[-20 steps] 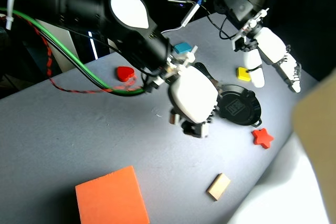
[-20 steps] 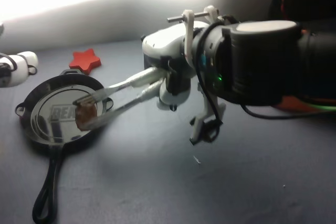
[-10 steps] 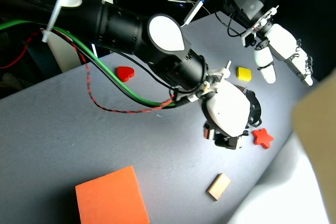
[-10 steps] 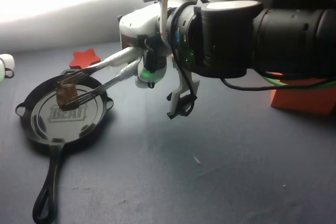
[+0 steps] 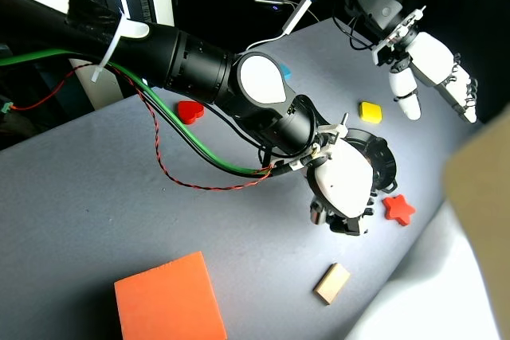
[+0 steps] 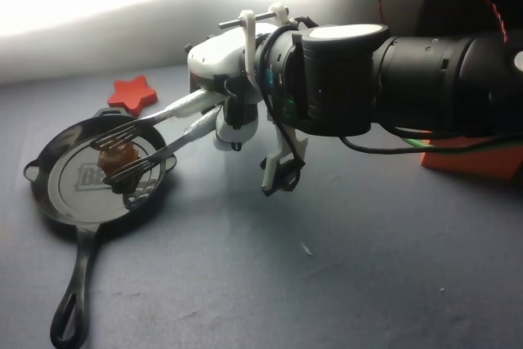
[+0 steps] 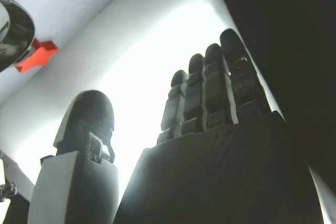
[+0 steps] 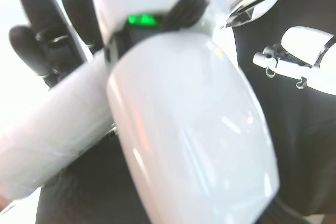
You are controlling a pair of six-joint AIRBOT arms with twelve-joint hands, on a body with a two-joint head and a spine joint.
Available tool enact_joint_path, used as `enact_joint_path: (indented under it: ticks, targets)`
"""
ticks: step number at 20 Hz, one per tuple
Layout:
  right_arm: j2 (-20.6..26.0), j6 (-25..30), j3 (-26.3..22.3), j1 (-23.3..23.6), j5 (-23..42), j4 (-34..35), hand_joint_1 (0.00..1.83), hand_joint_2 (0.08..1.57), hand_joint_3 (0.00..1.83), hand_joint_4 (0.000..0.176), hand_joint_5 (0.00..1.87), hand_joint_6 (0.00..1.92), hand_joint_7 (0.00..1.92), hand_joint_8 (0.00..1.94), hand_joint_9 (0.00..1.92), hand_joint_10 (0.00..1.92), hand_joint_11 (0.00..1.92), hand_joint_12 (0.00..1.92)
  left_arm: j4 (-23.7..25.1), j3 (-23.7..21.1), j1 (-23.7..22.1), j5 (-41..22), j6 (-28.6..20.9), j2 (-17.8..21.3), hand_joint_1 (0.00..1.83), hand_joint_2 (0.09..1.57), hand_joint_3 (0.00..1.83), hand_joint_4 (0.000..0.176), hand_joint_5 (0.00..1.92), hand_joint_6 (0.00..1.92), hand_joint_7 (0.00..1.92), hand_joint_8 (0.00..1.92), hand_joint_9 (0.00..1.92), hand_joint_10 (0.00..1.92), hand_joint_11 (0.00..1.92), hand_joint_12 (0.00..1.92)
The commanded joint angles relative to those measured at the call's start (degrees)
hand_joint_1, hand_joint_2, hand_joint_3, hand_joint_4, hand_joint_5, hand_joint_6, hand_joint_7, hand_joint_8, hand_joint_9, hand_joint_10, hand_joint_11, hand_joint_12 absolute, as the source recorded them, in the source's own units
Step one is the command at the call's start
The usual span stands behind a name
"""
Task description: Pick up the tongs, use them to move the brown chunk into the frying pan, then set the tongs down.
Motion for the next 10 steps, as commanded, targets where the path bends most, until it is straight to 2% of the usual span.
enact_joint_path:
  ticks: [1, 3, 4, 5, 6, 8, 10]
  targets:
    - [0.23, 0.1, 0.15, 0.89, 1.38, -2.01, 1.11, 1.22, 0.0, 0.0, 0.77, 1.29, 0.99, 0.12, 1.03, 0.06, 0.49, 1.31, 2.67, 0.22, -0.01, -6.16, -0.03, 1.07, 0.27, 1.38, 0.0, 0.032, 0.04, 0.0, 0.11, 0.0, 0.11, 0.0, 0.0, 0.56]
    - [0.87, 0.11, -0.58, 1.19, 0.6, -2.01, 1.11, 1.22, 0.0, 0.0, 0.77, 1.28, 1.02, 0.08, 1.04, 0.06, 0.5, 1.29, 2.39, -0.06, -0.01, -6.24, -0.03, 1.06, 0.28, 1.37, 0.0, 0.027, 0.04, 0.0, 0.09, 0.0, 0.11, 0.0, 0.0, 0.62]
    - [1.33, 0.11, -1.17, 1.33, 0.59, -2.01, 1.11, 1.22, 0.0, 0.0, 0.78, 1.27, 1.04, 0.06, 1.05, 0.06, 0.51, 1.29, 2.32, -0.14, -0.03, -6.24, -0.03, 1.05, 0.26, 1.38, 0.0, 0.033, 0.05, 0.01, 0.09, 0.0, 0.11, 0.0, 0.0, 0.58]
    - [2.35, 0.11, -2.59, 1.68, 0.59, -2.01, 1.18, 1.17, 0.02, 0.0, 0.79, 1.31, 0.98, 0.79, 1.07, 0.06, 0.54, 1.28, 2.28, -0.16, -0.07, -6.24, -0.03, 1.01, 0.21, 1.39, 0.01, 0.032, 0.04, 0.0, 0.09, 0.0, 0.11, 0.0, 0.0, 0.57]
    - [3.45, 0.17, -4.15, 2.08, 0.77, -2.01, 1.19, 1.19, 0.01, 0.0, 0.76, 1.36, 0.94, 1.0, 1.08, 0.07, 0.55, 1.3, 2.27, -0.12, -0.12, -6.24, -0.03, 0.94, 0.2, 1.39, 0.01, 0.031, 0.02, 0.0, 0.07, 0.0, 0.1, 0.0, 0.0, 0.57]
    - [6.54, 0.34, -8.35, 2.63, 1.88, -2.02, 1.18, 1.21, 0.0, 0.0, 0.73, 1.41, 0.89, 1.1, 1.07, 0.06, 0.52, 1.32, 2.28, -0.16, -0.29, -6.24, -0.03, 0.85, 0.19, 1.4, 0.01, 0.035, 0.02, 0.01, 0.1, 0.01, 0.11, 0.0, 0.0, 0.5]
    - [8.68, 0.31, -11.12, 2.93, 2.28, -2.04, 1.18, 1.21, 0.0, 0.0, 0.73, 1.41, 0.88, 1.1, 1.07, 0.06, 0.52, 1.33, 2.34, -0.23, -0.88, -6.23, -0.03, 0.56, 0.2, 1.4, 0.01, 0.034, 0.03, 0.01, 0.1, 0.0, 0.12, 0.01, 0.0, 0.53]
